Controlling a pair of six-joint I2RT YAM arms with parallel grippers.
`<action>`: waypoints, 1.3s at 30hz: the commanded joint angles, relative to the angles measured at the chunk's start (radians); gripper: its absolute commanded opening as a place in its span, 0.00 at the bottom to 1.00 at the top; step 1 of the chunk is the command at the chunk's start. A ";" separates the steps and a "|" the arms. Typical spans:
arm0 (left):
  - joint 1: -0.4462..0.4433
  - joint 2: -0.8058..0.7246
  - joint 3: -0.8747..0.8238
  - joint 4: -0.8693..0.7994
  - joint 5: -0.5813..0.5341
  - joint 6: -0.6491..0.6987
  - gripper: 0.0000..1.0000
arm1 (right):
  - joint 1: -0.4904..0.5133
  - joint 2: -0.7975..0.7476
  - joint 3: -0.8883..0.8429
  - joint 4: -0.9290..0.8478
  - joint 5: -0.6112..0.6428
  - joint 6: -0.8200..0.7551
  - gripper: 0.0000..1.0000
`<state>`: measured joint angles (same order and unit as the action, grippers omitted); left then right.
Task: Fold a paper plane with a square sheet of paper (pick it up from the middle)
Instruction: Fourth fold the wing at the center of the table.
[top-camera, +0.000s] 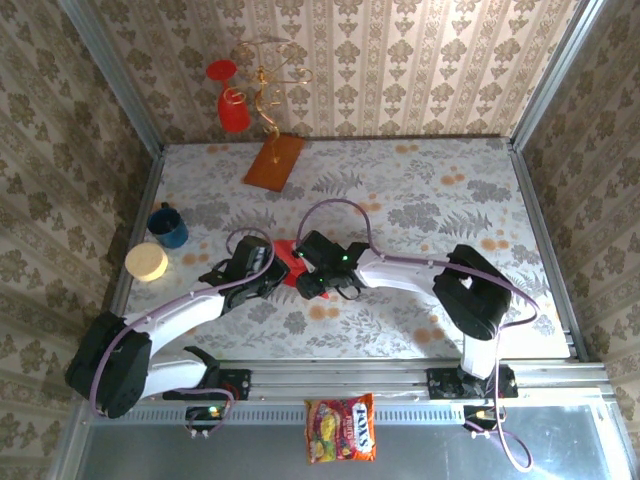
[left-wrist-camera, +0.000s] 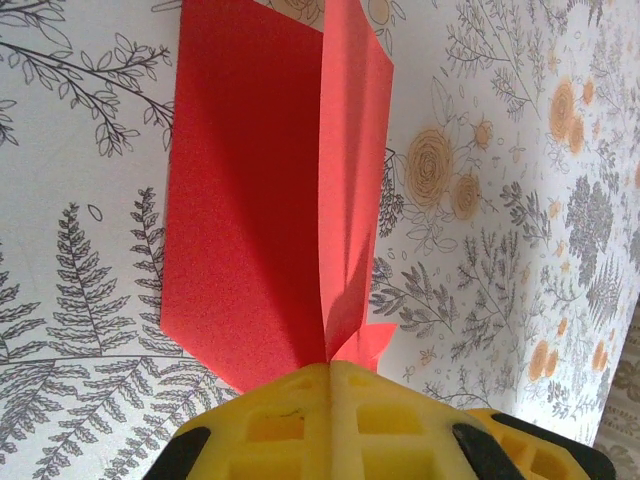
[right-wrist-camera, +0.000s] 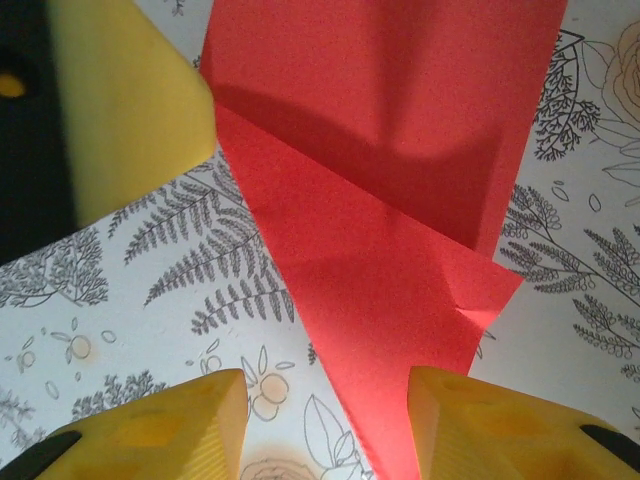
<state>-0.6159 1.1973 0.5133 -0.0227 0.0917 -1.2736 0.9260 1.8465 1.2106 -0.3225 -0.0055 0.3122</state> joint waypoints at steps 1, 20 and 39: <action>-0.007 -0.021 0.015 -0.012 -0.016 -0.031 0.00 | 0.008 0.033 0.024 -0.020 0.039 -0.018 0.46; -0.007 -0.038 -0.007 -0.008 -0.026 -0.036 0.00 | 0.008 0.044 -0.046 0.002 0.061 -0.018 0.18; -0.002 -0.073 0.003 -0.047 -0.054 0.026 0.00 | -0.040 0.026 -0.102 0.035 -0.055 0.003 0.00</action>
<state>-0.6212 1.1534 0.5102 -0.0242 0.0769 -1.2819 0.9131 1.8896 1.1347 -0.2794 0.0044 0.2985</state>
